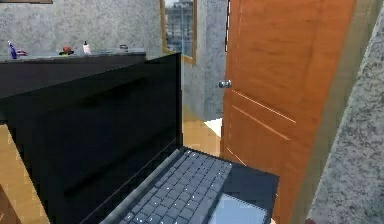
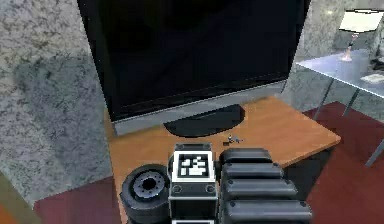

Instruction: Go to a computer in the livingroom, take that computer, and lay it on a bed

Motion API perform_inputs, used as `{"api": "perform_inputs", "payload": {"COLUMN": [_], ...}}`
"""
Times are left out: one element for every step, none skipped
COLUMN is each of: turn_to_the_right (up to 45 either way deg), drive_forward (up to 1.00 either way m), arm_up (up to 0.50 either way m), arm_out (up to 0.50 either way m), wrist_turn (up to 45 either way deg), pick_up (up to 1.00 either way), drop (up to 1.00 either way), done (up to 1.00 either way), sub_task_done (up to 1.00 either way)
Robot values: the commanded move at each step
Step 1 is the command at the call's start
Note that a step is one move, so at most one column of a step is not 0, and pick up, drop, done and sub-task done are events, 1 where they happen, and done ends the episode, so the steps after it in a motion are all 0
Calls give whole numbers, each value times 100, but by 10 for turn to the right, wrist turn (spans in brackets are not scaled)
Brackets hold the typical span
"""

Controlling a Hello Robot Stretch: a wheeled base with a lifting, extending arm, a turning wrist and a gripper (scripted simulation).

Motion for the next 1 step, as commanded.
{"api": "perform_inputs", "payload": {"turn_to_the_right": [0], "drive_forward": [100], "arm_up": [0], "arm_out": [0], "wrist_turn": [0], "pick_up": [0], "drop": [0], "done": [0], "sub_task_done": [0]}}
